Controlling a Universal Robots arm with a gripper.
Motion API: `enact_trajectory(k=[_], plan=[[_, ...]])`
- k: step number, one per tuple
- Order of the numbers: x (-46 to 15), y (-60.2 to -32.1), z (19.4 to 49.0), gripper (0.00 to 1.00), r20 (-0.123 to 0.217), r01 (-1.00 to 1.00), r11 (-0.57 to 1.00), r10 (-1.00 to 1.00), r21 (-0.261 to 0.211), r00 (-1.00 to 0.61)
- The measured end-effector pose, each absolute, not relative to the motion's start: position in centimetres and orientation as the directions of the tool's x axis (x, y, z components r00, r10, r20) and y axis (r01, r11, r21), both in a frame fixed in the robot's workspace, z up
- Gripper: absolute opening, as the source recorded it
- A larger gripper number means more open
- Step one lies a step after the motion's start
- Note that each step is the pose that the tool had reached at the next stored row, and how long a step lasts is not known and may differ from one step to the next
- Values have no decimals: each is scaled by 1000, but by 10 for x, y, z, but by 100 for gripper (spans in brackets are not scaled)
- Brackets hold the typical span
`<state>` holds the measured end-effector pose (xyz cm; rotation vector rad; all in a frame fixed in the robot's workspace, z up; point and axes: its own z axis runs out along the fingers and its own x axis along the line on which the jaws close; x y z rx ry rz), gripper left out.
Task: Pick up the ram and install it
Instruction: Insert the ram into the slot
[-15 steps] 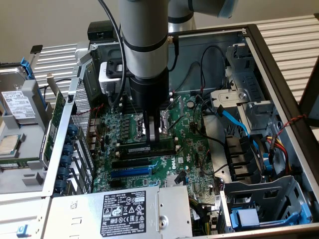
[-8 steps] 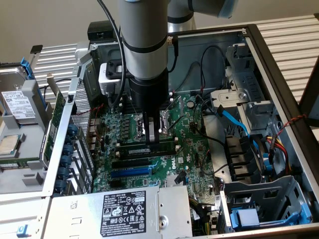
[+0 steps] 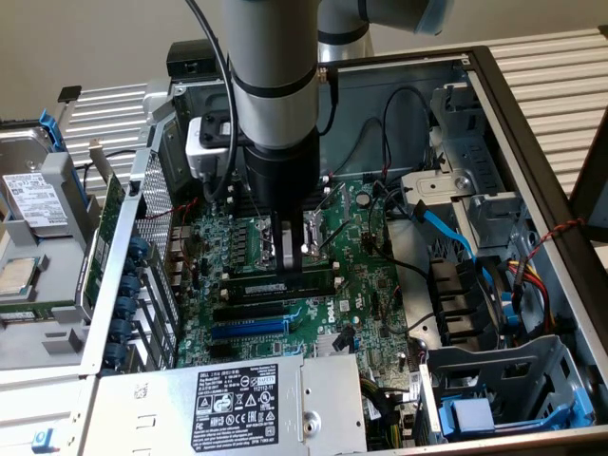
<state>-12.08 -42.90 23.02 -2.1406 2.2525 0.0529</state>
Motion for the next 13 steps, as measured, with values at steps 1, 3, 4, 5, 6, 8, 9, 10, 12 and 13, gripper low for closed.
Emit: enact_trajectory(k=[1,3,4,5,6,8,9,10,12,13], plan=[[-121,-429,231,26,-48,-999,51,-998,1,-51],[-121,-429,233,26,-48,-999,51,-998,1,-51],[-121,-429,235,26,-48,-999,51,-998,1,-51],[-121,-429,236,26,-48,-999,51,-998,1,-51],[-121,-429,238,26,-48,-999,51,-998,1,-51],[-121,-429,240,26,-48,-999,51,-998,1,-51],[-121,-429,240,26,-48,-999,51,-998,1,-51],[-121,-429,241,26,-48,-999,51,-998,1,-51],[-121,-429,242,26,-48,-999,51,-998,1,-51],[-121,-429,243,26,-48,-999,51,-998,1,-51]])
